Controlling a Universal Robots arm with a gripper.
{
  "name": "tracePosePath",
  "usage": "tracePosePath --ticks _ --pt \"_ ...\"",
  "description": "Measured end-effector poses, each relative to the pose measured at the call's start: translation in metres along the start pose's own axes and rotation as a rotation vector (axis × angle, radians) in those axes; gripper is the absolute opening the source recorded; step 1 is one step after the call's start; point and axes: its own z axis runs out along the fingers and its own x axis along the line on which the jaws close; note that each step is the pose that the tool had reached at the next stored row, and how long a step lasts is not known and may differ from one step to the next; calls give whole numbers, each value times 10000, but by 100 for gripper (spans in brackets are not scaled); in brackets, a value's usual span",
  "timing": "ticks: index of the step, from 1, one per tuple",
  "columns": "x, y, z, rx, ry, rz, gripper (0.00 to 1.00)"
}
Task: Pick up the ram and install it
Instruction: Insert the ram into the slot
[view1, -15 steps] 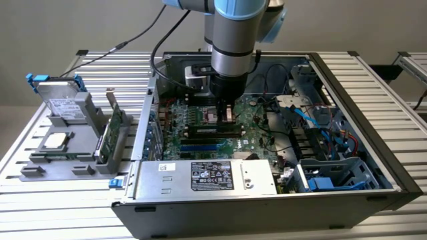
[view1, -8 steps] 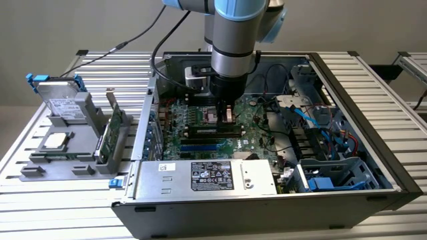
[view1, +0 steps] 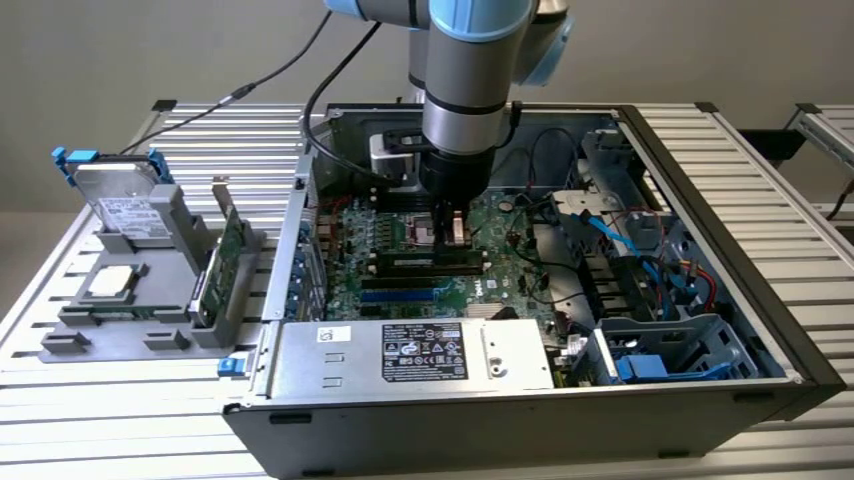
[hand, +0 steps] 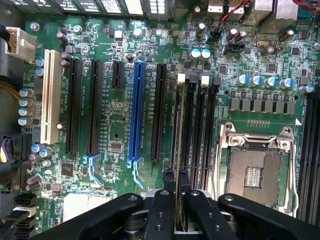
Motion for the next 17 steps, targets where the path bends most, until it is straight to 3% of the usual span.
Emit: tracePosePath --ticks 13,15,17 --pt "-21 -3 51 -6 4 -24 13" --pt "-21 -2 51 -2 5 -23 15" --pt "-21 -3 51 -2 7 -23 27"
